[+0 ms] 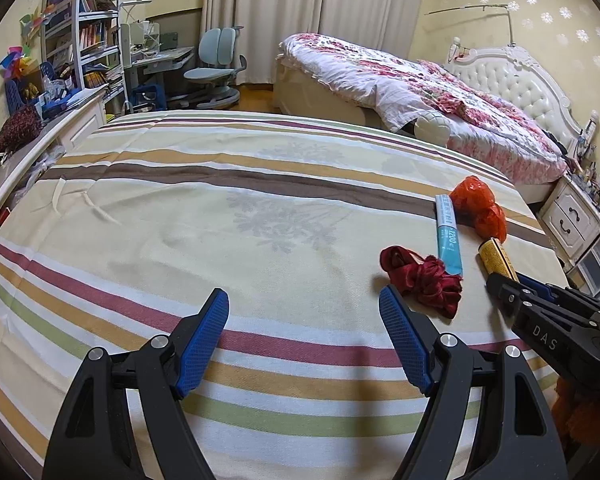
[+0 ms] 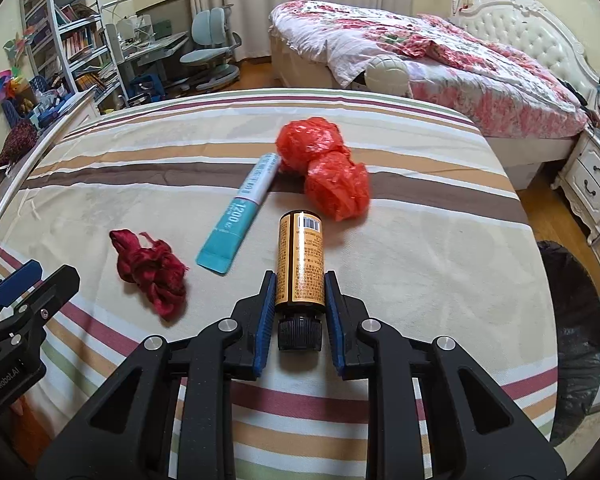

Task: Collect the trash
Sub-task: 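Close the right gripper around the gold spray can, then lift the gold can with the right gripper while the left grasps the dark red cloth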

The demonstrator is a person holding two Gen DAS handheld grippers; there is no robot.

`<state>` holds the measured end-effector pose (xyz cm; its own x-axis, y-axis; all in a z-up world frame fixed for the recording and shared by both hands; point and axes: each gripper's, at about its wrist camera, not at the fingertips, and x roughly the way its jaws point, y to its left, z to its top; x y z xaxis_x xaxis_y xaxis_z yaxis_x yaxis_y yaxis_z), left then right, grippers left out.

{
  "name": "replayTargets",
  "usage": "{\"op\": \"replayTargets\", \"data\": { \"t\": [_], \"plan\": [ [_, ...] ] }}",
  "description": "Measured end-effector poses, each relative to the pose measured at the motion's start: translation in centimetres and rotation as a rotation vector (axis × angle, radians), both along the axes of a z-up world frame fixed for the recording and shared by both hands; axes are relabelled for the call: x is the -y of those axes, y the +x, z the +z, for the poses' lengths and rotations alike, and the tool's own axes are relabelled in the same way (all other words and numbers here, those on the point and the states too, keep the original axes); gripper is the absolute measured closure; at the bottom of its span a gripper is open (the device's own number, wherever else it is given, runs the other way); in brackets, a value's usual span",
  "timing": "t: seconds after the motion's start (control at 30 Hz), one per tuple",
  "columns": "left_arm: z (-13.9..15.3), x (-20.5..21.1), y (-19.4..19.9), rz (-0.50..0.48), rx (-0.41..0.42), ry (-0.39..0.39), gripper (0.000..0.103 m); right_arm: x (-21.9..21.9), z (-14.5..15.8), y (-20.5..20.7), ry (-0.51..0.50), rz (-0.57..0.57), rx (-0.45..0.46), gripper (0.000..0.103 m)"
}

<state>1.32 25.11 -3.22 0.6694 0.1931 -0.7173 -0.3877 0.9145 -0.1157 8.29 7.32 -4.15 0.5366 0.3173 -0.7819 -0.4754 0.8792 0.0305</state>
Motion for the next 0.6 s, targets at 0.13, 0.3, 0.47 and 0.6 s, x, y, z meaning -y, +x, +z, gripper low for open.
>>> {"op": "replayTargets", "data": {
  "t": [0.13,0.3,0.47,0.6],
  "plan": [
    [0.1,0.8,0.4,-0.019,0.006,-0.007,0.028,1.4,-0.1,0.3,0.000,-0.034,0.005,0.080],
    [0.2,2.3,1.1,-0.052,0.015,-0.007,0.028,3.3,-0.1,0.9,-0.005,-0.071,0.013,0.080],
    [0.2,3.6,2.0,-0.078,0.014,0.008,0.026,4.7,-0.1,1.4,0.004,-0.098,0.015,0.080],
    [0.1,4.4,3.0,-0.093,0.002,0.023,0.026,5.3,-0.2,1.8,0.016,-0.105,0.013,0.080]
  ]
}}
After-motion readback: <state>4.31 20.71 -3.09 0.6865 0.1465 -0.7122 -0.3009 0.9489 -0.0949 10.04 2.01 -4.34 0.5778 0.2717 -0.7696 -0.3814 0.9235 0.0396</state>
